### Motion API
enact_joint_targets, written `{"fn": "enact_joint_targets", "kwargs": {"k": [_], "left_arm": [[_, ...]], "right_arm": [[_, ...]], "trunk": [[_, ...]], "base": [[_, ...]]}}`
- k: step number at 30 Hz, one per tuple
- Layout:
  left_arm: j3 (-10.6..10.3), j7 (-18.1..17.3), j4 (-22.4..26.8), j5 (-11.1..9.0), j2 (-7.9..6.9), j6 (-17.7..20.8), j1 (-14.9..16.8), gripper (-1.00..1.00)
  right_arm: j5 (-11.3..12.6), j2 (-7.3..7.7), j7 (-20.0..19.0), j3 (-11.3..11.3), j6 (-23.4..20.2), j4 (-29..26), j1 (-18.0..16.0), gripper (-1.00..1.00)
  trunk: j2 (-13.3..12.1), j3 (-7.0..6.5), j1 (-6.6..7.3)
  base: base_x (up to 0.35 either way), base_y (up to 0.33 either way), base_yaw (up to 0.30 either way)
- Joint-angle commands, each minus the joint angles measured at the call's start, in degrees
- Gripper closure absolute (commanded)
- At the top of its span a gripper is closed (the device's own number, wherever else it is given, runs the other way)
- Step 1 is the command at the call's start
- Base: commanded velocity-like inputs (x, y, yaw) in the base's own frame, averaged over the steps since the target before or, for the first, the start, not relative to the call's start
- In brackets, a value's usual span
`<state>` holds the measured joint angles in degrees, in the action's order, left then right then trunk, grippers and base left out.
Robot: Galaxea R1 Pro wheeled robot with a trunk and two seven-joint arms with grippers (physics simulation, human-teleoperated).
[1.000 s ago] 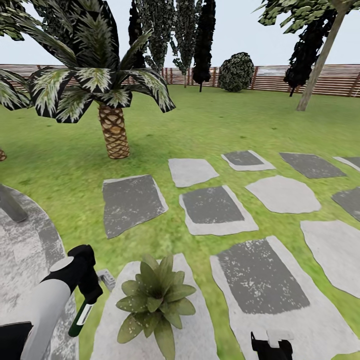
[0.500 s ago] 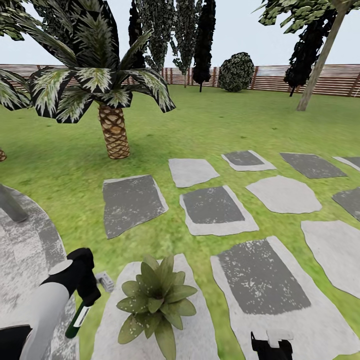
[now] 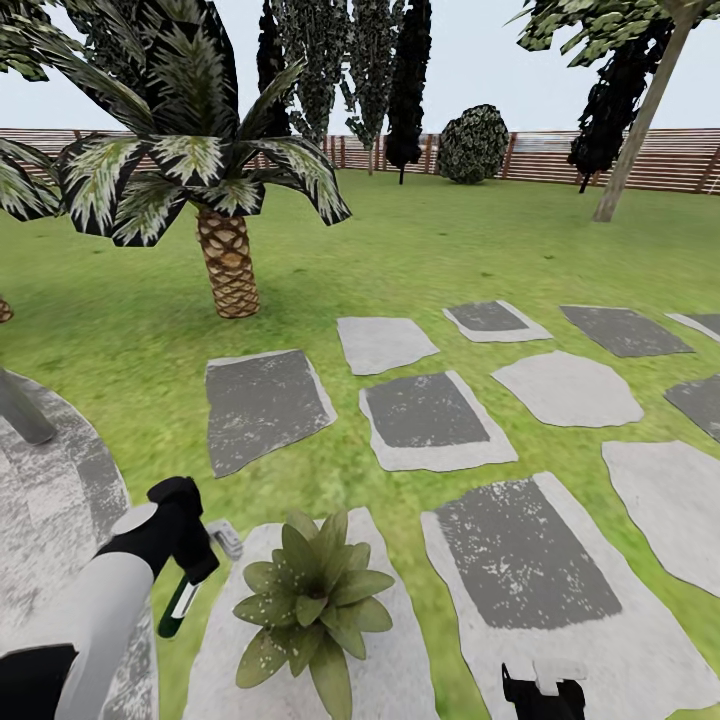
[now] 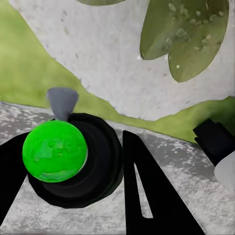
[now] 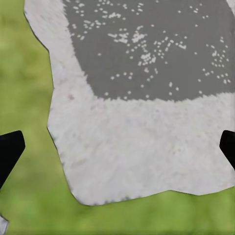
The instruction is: Pick up the pesticide atomizer in the garden and spray insectifuge to fully cover both potted plants in the garden.
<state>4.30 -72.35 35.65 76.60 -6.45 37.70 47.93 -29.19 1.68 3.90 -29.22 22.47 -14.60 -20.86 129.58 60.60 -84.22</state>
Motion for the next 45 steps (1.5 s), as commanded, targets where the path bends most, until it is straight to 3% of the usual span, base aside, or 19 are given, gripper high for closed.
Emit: {"fn": "enact_joint_targets", "kwargs": {"k": [1, 13, 19, 32, 40, 45], "left_arm": [[0.2, -0.4, 0.2, 0.4, -0.07, 0.5, -0.1, 1.00], [0.1, 0.6, -0.6, 0.4, -2.88, -0.1, -1.2, 1.00], [0.3, 0.8, -0.6, -0.2, -2.86, -0.1, -3.6, 1.00], [0.7, 0.0, 0.4, -0.3, -2.31, 0.3, -2.7, 1.00], [0.7, 0.6, -0.5, -0.3, -4.25, -0.3, -4.9, 1.00], [0.9, 0.1, 0.3, -0.6, -3.51, 0.2, -4.9, 1.00]], "right_arm": [[-0.6, -0.01, 0.2, -0.3, 0.2, 0.1, -0.1, -1.00], [-0.8, -0.01, 0.1, -0.3, 0.2, 0.1, -0.1, -1.00], [-0.8, -0.01, 0.1, -0.3, 0.2, 0.1, -0.1, -1.00], [-0.8, -0.01, 0.1, -0.3, 0.2, 0.1, -0.1, -1.00], [-0.7, -0.03, 0.2, -0.3, 0.3, 0.1, -0.1, -1.00], [-0.7, -0.09, 0.2, -0.2, 0.3, 0.1, -0.1, -1.00]], "trunk": [[0.0, 0.05, 0.01], [0.0, 0.05, 0.01], [0.0, 0.05, 0.01], [0.0, 0.05, 0.01], [0.0, 0.05, 0.01], [0.0, 0.05, 0.01]], "base": [[0.000, 0.000, 0.000], [0.000, 0.000, 0.000], [0.000, 0.000, 0.000], [0.000, 0.000, 0.000], [0.000, 0.000, 0.000], [0.000, 0.000, 0.162]]}}
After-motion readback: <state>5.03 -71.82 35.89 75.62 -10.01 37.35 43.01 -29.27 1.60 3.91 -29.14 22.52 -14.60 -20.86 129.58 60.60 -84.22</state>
